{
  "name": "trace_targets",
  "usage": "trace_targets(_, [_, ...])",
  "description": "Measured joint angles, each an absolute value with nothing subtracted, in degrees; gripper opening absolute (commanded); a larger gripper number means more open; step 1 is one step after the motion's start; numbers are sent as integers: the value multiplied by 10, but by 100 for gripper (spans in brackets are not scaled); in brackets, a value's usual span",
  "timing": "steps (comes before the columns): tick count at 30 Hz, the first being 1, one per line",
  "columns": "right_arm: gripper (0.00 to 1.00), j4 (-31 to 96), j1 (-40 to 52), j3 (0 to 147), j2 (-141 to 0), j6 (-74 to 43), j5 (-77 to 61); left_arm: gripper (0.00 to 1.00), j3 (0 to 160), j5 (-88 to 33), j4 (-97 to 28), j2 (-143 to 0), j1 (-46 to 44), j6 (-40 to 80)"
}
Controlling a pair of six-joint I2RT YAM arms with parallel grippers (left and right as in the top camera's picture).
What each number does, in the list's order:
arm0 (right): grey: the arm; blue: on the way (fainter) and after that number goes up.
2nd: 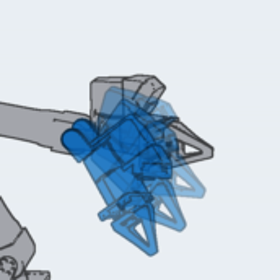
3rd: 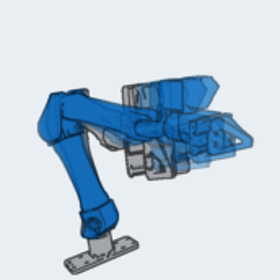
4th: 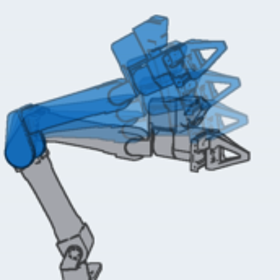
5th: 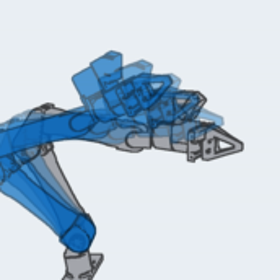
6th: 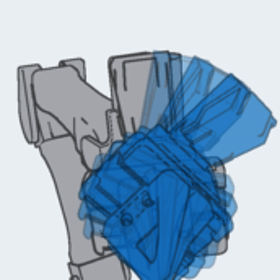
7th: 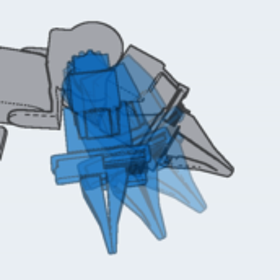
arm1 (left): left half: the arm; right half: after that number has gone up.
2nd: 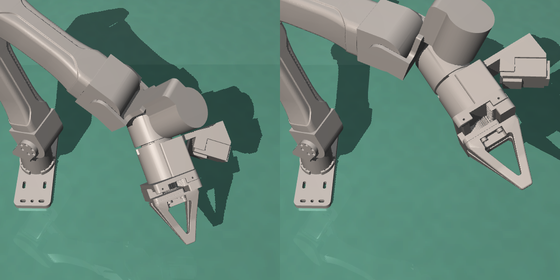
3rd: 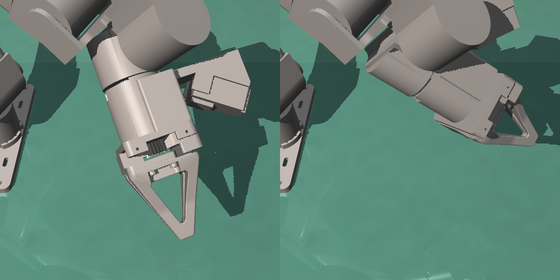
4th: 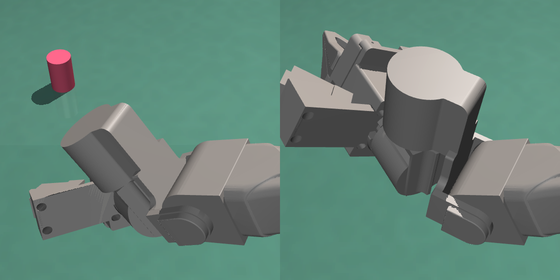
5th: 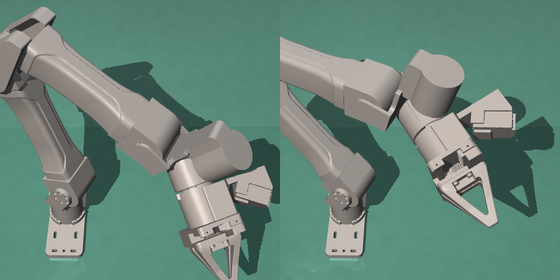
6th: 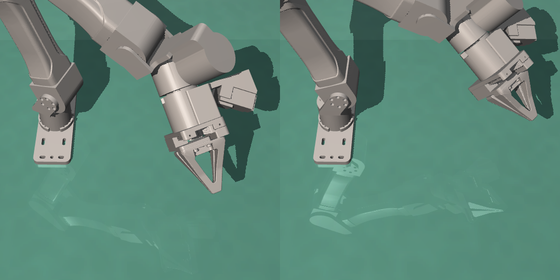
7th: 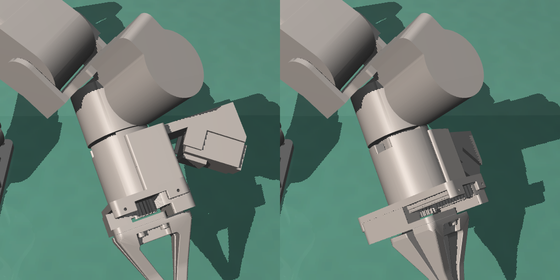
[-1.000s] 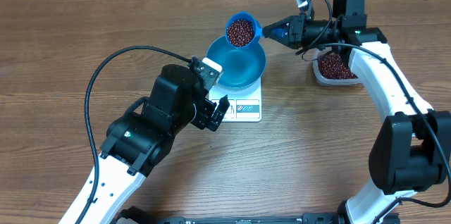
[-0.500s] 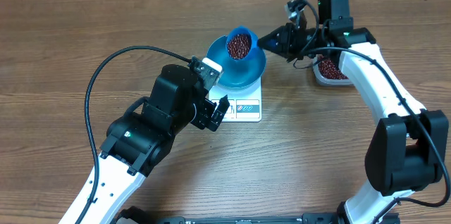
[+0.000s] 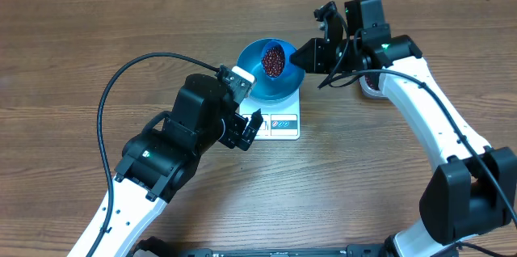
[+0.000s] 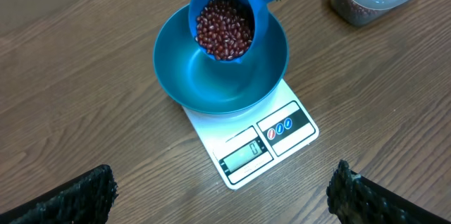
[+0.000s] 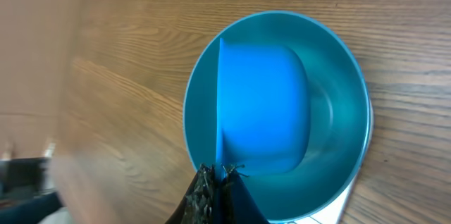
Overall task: Scoop item into bowl and weigh 150g on scale
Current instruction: 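Tilt the blue scoop to pour beans into the teal bowl, right gripper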
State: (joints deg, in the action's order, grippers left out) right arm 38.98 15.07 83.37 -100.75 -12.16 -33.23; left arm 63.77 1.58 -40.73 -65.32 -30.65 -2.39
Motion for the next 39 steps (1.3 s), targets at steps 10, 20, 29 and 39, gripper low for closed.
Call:
trace_targets(10, [4, 399, 202, 834, -1000, -79, -245, 100, 638, 16, -407, -653, -307, -24])
trace_targets(20, [4, 399, 233, 834, -997, -33, -170, 100, 638, 16, -407, -653, -307, -24])
trace_targets(29, [4, 399, 238, 834, -995, -2, -130, 100, 638, 16, -407, -653, -307, -24])
trace_targets(39, [4, 400, 238, 834, -985, 18, -109, 100, 638, 16, -407, -653, -307, -24])
